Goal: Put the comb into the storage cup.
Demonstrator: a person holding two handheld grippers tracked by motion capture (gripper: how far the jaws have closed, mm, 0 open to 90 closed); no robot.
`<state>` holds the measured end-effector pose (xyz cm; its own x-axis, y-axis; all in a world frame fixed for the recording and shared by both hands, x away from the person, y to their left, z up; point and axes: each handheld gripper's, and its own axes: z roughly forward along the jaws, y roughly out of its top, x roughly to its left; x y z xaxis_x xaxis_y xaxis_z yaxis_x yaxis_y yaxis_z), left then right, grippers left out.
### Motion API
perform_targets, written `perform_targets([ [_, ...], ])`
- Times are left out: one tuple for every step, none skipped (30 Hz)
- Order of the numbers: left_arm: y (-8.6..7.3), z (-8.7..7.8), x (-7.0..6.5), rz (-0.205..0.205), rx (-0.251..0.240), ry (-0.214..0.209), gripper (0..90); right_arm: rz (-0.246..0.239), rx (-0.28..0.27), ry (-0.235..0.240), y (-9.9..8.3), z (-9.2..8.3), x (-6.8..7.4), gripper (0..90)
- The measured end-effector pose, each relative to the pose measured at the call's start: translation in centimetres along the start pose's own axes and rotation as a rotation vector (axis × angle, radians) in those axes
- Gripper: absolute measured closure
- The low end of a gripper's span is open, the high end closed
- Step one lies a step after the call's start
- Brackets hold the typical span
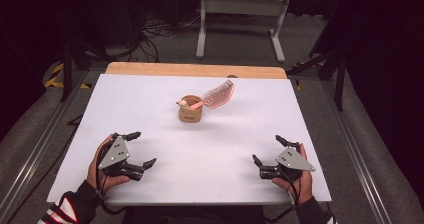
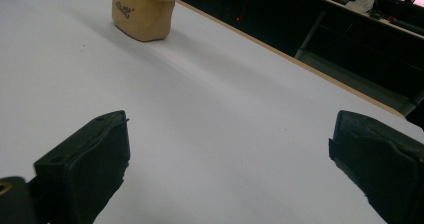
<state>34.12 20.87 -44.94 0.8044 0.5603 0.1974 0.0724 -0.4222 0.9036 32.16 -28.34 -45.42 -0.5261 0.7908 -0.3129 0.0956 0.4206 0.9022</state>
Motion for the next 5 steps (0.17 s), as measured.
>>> perform_targets([
  [0.02, 0.05, 0.01, 0.001, 0.0, -0.001, 5.3, 0.0, -0.001, -0.002, -0.02, -0.02, -0.03, 3.6],
  [0.05, 0.1, 0.03, 0.001, 0.002, -0.001, 5.4, 0.001, -0.001, -0.003, -0.03, -0.01, -0.07, 3.5],
  [0.07, 0.15, 0.05, 0.001, 0.004, 0.0, 5.4, 0.006, 0.0, -0.006, -0.06, 0.04, -0.13, 3.6],
  [0.08, 0.19, 0.06, 0.0, 0.004, 0.002, 5.3, 0.008, 0.0, -0.007, -0.08, 0.1, -0.2, 3.6],
  [0.07, 0.21, 0.08, -0.003, 0.001, 0.002, 5.3, 0.009, 0.001, -0.012, -0.08, 0.16, -0.22, 3.6],
])
